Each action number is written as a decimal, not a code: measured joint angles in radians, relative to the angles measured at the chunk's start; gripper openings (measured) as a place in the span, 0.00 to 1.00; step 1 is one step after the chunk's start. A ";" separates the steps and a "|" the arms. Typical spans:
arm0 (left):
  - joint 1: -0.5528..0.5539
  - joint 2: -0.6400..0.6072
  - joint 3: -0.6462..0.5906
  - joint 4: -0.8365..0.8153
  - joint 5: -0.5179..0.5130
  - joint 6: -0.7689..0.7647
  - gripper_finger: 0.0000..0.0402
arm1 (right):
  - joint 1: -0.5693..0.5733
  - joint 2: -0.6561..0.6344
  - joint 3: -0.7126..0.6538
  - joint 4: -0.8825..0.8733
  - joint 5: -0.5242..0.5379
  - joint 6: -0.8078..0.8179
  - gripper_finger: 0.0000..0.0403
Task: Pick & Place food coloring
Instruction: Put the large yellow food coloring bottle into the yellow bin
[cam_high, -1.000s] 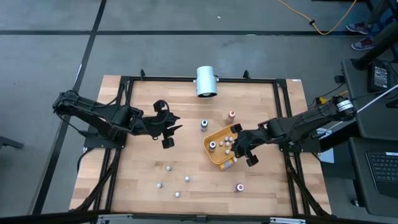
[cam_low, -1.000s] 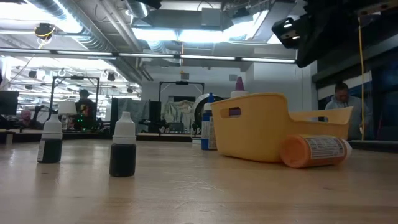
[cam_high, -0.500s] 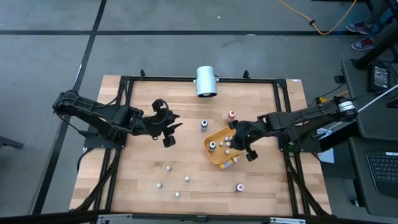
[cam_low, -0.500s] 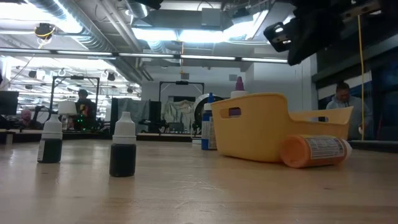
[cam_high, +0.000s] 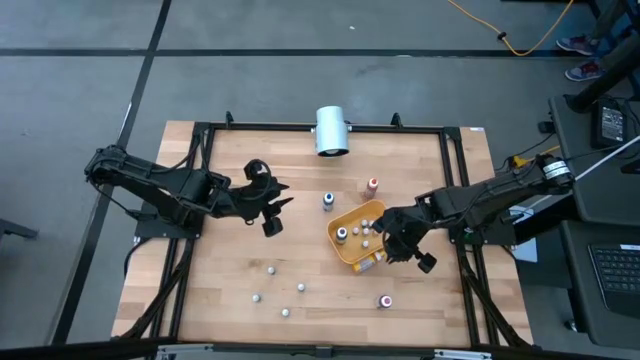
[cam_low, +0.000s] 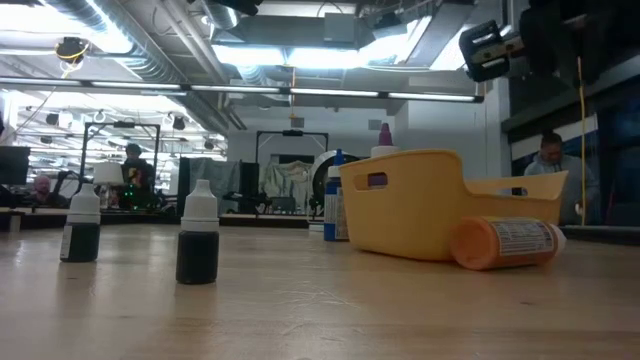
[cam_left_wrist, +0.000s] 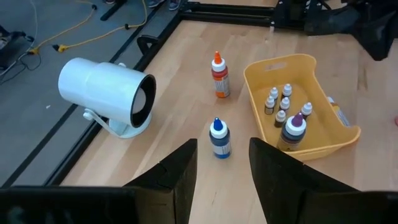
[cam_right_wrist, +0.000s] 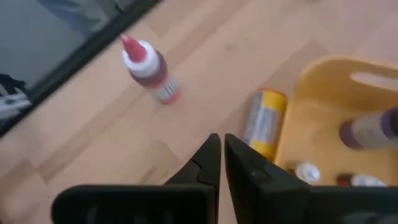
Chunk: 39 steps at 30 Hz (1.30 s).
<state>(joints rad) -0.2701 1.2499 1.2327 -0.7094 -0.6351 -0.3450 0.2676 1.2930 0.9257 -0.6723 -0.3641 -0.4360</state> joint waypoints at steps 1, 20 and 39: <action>0.000 0.000 0.000 0.000 0.000 0.000 0.35 | 0.000 0.000 0.000 0.004 -0.006 0.008 0.08; 0.000 0.000 0.000 0.000 0.006 -0.005 0.35 | 0.044 0.205 -0.001 0.091 0.093 -0.010 0.45; -0.003 0.000 0.000 0.002 0.034 -0.012 0.35 | 0.045 0.329 -0.001 0.143 0.198 0.097 0.42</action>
<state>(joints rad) -0.2729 1.2499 1.2327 -0.7071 -0.6010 -0.3573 0.3122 1.6225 0.9246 -0.5288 -0.1665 -0.3394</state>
